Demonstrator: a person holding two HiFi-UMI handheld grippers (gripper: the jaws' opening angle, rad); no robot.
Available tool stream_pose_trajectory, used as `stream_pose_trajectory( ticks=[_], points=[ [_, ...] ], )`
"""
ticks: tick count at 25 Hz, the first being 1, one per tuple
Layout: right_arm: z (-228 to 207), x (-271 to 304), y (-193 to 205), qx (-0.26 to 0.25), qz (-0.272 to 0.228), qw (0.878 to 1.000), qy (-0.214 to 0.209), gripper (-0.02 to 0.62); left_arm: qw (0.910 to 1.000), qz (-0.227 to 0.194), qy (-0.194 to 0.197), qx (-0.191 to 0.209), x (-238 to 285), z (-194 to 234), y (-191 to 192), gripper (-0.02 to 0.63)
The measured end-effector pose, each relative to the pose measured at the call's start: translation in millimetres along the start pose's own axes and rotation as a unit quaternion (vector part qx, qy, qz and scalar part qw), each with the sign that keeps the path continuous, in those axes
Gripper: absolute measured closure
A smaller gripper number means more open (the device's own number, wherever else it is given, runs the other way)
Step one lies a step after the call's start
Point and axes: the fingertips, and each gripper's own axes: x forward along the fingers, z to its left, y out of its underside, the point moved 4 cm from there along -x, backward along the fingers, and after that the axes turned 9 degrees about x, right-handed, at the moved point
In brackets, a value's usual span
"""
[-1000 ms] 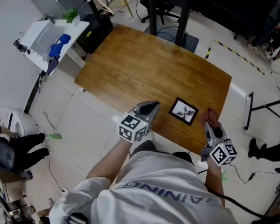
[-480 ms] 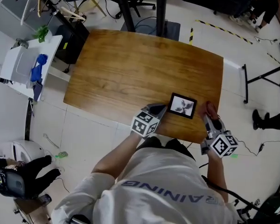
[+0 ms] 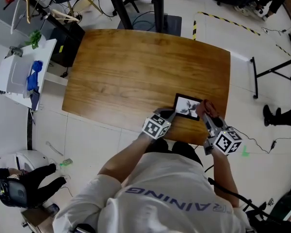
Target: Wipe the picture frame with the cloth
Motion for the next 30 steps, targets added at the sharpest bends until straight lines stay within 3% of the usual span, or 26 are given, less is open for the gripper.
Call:
stream_pose_trajectory(
  ticks=[5,12,16,24,30],
  points=[
    [-2.9,31.9,15.4,0.048,0.026,0.998,-0.019,0.477,1.0000,0.008,0.005,-0.001,6.2,-0.7,7.5,0.598],
    [-6.3,107.8,48.5,0.122,0.126,0.984,-0.024,0.477,1.0000,0.005,0.002,-0.007,7.1,-1.4,13.2,0.599],
    [-12.6,131.3,60.4,0.147,0.159,0.976,-0.005,0.477,0.9993,0.025,0.005,0.026,11.7,-8.3,16.8,0.599],
    [-27.5,141.3,67.6,0.166,0.173,0.971,0.014,0.477,0.9973,0.061,-0.001,0.040,16.6,-14.1,25.1,0.600],
    [-33.4,143.4,68.0,0.163,0.176,0.971,0.016,0.477,1.0000,0.008,0.000,0.001,6.9,-5.4,18.6,0.600]
  ],
)
